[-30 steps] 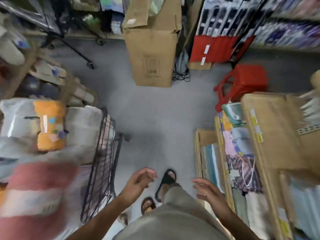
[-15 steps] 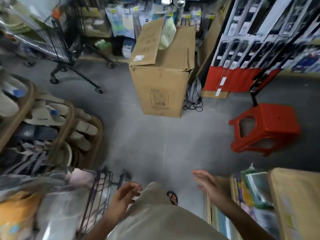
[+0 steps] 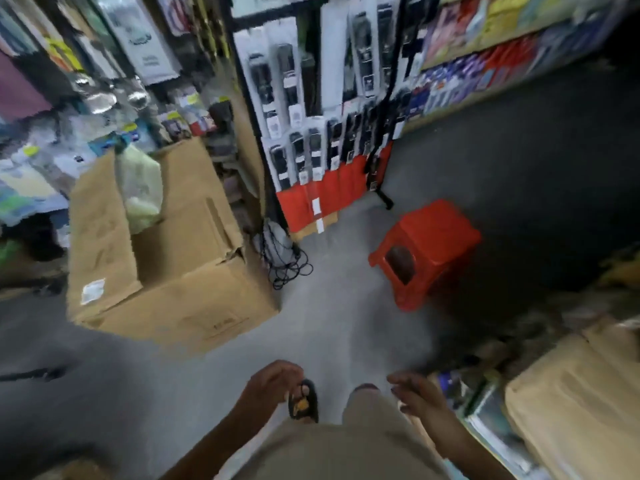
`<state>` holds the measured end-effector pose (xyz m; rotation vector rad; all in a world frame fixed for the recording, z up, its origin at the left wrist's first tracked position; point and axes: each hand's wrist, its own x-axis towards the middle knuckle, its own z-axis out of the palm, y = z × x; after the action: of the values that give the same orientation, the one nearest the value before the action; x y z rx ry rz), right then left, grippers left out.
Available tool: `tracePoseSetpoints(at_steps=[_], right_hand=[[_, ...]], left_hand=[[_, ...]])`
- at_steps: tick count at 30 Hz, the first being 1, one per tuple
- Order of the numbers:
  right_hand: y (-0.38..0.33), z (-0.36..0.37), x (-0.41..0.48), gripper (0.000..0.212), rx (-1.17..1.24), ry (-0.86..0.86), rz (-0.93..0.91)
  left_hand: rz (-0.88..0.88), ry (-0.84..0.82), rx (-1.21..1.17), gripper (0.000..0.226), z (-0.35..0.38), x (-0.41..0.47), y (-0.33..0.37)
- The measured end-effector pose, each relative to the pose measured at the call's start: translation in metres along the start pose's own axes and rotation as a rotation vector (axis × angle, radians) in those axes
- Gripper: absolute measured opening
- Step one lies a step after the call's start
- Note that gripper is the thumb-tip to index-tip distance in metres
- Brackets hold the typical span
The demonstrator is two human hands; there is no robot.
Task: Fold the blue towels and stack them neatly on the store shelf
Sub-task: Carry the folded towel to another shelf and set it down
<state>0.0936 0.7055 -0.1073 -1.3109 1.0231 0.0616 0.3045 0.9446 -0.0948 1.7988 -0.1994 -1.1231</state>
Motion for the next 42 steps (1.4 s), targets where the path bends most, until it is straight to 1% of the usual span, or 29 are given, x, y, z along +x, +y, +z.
tracePoseSetpoints(at_steps=[2,4,6,8,11,15,18,20,23,25,27,30,32,34,36,38,40,42], right_hand=[[-0.013,-0.012,0.006,0.023,0.057,0.101,0.023],[-0.024,-0.027,0.018,0.021,0.138,0.187,0.021],[-0.036,-0.041,0.035,0.017,0.237,0.280,0.034],[-0.051,-0.058,0.060,0.015,0.302,0.335,0.043],[-0.086,-0.089,0.106,0.014,0.350,0.366,0.039],[-0.136,-0.137,0.167,0.013,0.339,0.324,0.006],[-0.169,-0.173,0.212,0.009,0.312,0.297,0.040],[-0.189,-0.195,0.241,0.010,0.309,0.291,0.026],[-0.216,-0.223,0.268,0.017,0.305,0.302,0.022],[-0.227,-0.240,0.276,0.026,0.303,0.330,0.011],[-0.233,-0.256,0.276,0.030,0.354,0.421,0.008],[-0.243,-0.284,0.267,0.025,0.471,0.586,0.024],[-0.251,-0.308,0.260,0.023,0.525,0.692,-0.006],[-0.263,-0.342,0.248,0.018,0.550,0.798,-0.044],[-0.274,-0.380,0.234,0.018,0.567,0.887,-0.092],[-0.280,-0.424,0.221,0.018,0.641,0.982,-0.153],[-0.280,-0.473,0.209,0.015,0.708,1.082,-0.223],[-0.270,-0.527,0.199,0.013,0.726,1.211,-0.235]], left_hand=[[0.011,-0.133,0.101,0.015,0.005,0.050,0.045],[0.033,-0.247,0.177,0.016,0.017,0.097,0.085],[0.079,-0.327,0.279,0.017,0.034,0.139,0.118],[0.108,-0.383,0.311,0.015,0.054,0.177,0.142],[0.111,-0.393,0.311,0.015,0.081,0.222,0.171],[0.112,-0.327,0.282,0.017,0.101,0.263,0.200],[0.108,-0.275,0.319,0.013,0.109,0.293,0.218],[0.107,-0.276,0.302,0.016,0.119,0.313,0.237],[0.082,-0.324,0.318,0.017,0.143,0.349,0.273],[0.081,-0.396,0.354,0.017,0.165,0.377,0.302],[0.107,-0.496,0.415,0.014,0.194,0.410,0.333],[0.152,-0.709,0.526,0.014,0.256,0.462,0.383],[0.240,-0.865,0.597,0.015,0.311,0.488,0.421],[0.386,-1.003,0.678,0.015,0.374,0.500,0.460],[0.518,-1.131,0.738,0.016,0.441,0.500,0.497],[0.627,-1.254,0.750,0.015,0.510,0.492,0.528],[0.772,-1.341,0.758,0.017,0.579,0.474,0.554],[0.958,-1.396,0.783,0.020,0.644,0.451,0.576]])
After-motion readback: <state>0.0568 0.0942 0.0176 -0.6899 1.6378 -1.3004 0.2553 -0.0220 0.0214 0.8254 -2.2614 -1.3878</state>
